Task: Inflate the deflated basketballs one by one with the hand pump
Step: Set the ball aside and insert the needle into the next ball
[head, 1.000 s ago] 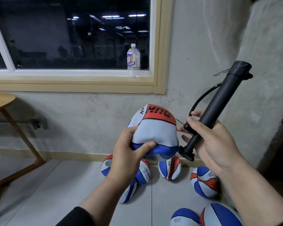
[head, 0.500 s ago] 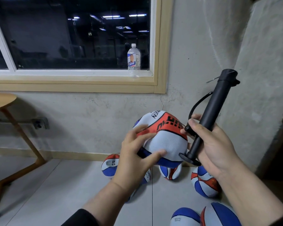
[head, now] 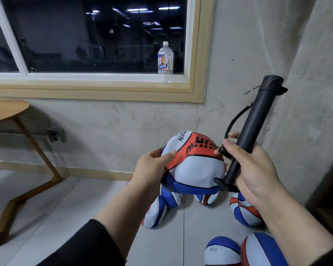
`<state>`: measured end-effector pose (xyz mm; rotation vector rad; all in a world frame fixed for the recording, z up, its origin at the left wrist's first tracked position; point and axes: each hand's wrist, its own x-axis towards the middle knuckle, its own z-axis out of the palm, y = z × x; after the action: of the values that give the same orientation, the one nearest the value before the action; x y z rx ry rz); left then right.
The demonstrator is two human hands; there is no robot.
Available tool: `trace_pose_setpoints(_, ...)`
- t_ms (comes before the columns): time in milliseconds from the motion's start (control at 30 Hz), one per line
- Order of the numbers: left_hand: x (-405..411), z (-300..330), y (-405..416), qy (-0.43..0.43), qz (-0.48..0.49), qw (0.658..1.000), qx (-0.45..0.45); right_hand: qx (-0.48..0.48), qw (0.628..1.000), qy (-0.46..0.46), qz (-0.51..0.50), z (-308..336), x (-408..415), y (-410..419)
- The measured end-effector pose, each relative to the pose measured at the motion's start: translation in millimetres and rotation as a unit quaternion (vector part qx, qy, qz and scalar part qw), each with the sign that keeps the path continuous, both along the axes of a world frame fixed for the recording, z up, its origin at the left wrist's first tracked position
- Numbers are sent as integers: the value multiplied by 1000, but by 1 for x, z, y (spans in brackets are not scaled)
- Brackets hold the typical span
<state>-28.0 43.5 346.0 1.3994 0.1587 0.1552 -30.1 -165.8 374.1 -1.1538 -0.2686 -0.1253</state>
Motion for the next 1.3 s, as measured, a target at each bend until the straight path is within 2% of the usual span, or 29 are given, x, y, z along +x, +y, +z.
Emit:
trace_pose_setpoints(100, 6, -4, 6, 29, 33, 997, 67, -13, 1000, -8, 18, -2, -3, 5)
trace_pose_setpoints(167, 7, -8, 7, 35, 42, 996, 72, -25, 999, -5, 22, -4, -4, 7)
trace_pose_setpoints(233, 5, -7, 6, 2, 51, 994, 92, -24, 999, 4, 24, -2, -3, 6)
trace_pose_setpoints(367, -4, -4, 3, -133, 40, 983, 118, 39, 998, 4, 48, 11, 3, -7)
trace_pose_setpoints(467, -5, -7, 0, -202, 29, 971, 129, 56, 997, 1, 44, 17, 4, -13)
trace_pose_setpoints(633, -6, -9, -8, -220, 6, 971, 96, 42, 998, -3, 48, 13, 2, -12)
trace_pose_setpoints(800, -8, -6, -12, -236, 32, 962, 136, 33, 998, -5, 51, 7, 2, -13)
trace_pose_setpoints(900, -13, -2, -9, -222, 53, 966, 118, 25, 999, -6, 35, 5, 2, -14)
trace_pose_setpoints(1033, -8, 7, -1, -123, 154, 978, -69, 58, 998, 5, 12, 3, 3, -18)
trace_pose_setpoints(1133, 0, 2, 4, -64, 147, 985, -63, 76, 997, 10, 9, 1, 2, -15)
trace_pose_setpoints(1300, -1, 4, 1, -32, 117, 988, -98, 62, 998, 13, 3, -4, 1, -5)
